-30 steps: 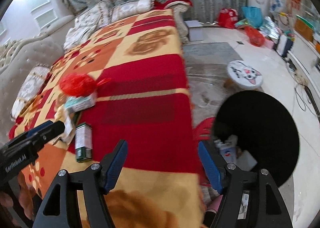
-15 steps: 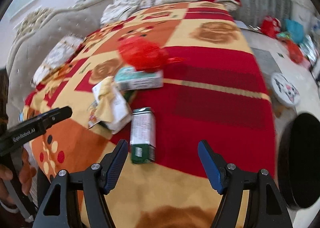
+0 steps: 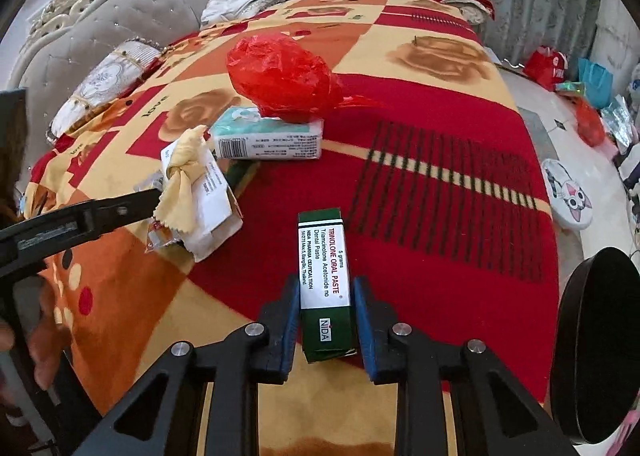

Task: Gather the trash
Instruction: 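Grasp the green toothpaste box with the right tool while the left tool grasps the wrapper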

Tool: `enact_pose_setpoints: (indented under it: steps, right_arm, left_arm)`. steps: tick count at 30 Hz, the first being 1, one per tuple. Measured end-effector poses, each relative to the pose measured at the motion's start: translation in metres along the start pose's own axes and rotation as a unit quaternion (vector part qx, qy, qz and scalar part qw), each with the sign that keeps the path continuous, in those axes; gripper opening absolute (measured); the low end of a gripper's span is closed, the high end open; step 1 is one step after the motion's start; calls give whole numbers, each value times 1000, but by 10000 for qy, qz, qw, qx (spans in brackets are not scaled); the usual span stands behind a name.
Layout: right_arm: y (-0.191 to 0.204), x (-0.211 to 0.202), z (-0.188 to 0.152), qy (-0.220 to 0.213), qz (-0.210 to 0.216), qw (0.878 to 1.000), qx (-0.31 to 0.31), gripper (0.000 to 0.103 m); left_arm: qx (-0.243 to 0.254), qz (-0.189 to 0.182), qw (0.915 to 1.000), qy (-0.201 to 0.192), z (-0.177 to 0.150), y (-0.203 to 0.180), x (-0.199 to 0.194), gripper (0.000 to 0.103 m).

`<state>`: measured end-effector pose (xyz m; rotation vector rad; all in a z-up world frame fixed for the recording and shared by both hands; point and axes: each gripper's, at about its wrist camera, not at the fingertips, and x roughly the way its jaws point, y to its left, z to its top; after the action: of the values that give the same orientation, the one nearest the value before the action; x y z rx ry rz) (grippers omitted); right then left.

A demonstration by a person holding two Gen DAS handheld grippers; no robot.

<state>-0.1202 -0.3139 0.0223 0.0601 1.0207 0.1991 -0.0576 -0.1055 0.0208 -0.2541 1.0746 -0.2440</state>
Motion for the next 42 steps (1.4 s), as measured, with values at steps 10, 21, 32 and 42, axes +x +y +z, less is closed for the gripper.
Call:
enact_pose_setpoints:
  steps: [10, 21, 32, 42]
  right_arm:
    - [-2, 9, 4, -145, 131, 9997, 143, 25]
    - [-3, -29, -4, -476, 80, 9988, 96, 24]
    - [-19, -65, -14, -759, -76, 9965, 346, 24]
    - [-46, -89, -26, -929, -310, 9934, 605, 24]
  left_arm:
    - [260, -101, 9996, 67, 0, 6, -7, 19]
    - [764, -206, 9967, -193, -16, -5, -58, 15]
    - [1414, -452, 9885, -294, -30, -72, -69, 15]
    - [1887, -516, 9804, -246, -41, -127, -57, 15]
